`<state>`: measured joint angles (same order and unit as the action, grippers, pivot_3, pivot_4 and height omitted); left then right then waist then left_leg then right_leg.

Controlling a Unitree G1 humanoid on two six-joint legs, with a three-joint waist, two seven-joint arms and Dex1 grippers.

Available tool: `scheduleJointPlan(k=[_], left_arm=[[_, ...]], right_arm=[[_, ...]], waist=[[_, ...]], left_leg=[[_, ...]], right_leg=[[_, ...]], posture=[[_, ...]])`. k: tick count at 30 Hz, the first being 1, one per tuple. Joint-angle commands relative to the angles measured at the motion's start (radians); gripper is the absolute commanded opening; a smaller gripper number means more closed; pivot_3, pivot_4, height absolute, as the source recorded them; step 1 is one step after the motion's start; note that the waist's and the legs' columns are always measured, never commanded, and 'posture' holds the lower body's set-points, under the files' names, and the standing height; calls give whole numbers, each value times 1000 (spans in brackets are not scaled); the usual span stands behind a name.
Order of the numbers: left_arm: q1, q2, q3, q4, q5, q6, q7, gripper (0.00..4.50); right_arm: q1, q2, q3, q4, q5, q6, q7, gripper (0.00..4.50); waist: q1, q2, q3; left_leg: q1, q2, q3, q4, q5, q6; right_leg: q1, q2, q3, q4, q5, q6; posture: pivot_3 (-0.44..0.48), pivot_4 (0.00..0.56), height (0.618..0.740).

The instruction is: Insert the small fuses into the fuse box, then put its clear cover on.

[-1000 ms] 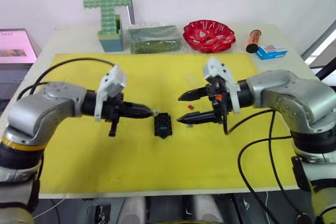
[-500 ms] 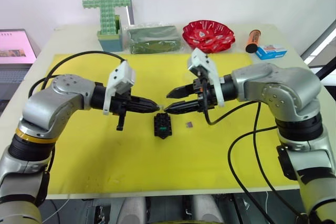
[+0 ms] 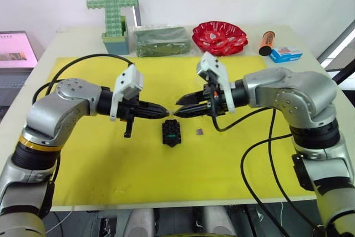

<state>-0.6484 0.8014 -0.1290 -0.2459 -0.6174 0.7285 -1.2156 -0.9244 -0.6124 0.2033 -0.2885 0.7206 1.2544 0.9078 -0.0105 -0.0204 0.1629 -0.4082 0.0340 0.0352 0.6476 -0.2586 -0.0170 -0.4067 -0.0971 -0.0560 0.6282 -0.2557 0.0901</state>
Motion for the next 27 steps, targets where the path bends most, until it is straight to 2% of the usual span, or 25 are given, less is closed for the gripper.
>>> scheduleJointPlan(k=[1,16,18,22,27], left_arm=[[-16,-1,22,-13,8,-17,6,0],[-21,-13,21,-7,26,-22,10,0],[-20,-14,21,-9,26,-22,10,0],[-12,-13,26,-16,23,-18,14,0],[-5,-13,28,-21,17,-15,20,0]], right_arm=[[-20,2,-3,-17,2,-21,4,1554],[-22,8,14,-17,-1,-39,3,1554],[-24,8,16,-17,-2,-42,1,1239],[-23,8,20,-19,-7,-47,-2,41],[-20,9,21,-27,-7,-46,-3,41]], waist=[[0,0,0],[1,0,0],[0,0,0],[0,0,0],[0,0,0]], left_leg=[[0,0,0,0,0,0],[0,0,0,0,0,0],[0,0,0,0,0,0],[0,0,0,0,0,0],[0,0,0,0,0,0]], right_leg=[[0,0,0,0,0,0],[0,0,0,0,0,0],[0,0,0,0,0,0],[0,0,0,0,0,0],[0,0,0,0,0,0]], posture=[[0,150,740],[0,150,740],[0,150,740],[0,150,740],[0,150,740]])
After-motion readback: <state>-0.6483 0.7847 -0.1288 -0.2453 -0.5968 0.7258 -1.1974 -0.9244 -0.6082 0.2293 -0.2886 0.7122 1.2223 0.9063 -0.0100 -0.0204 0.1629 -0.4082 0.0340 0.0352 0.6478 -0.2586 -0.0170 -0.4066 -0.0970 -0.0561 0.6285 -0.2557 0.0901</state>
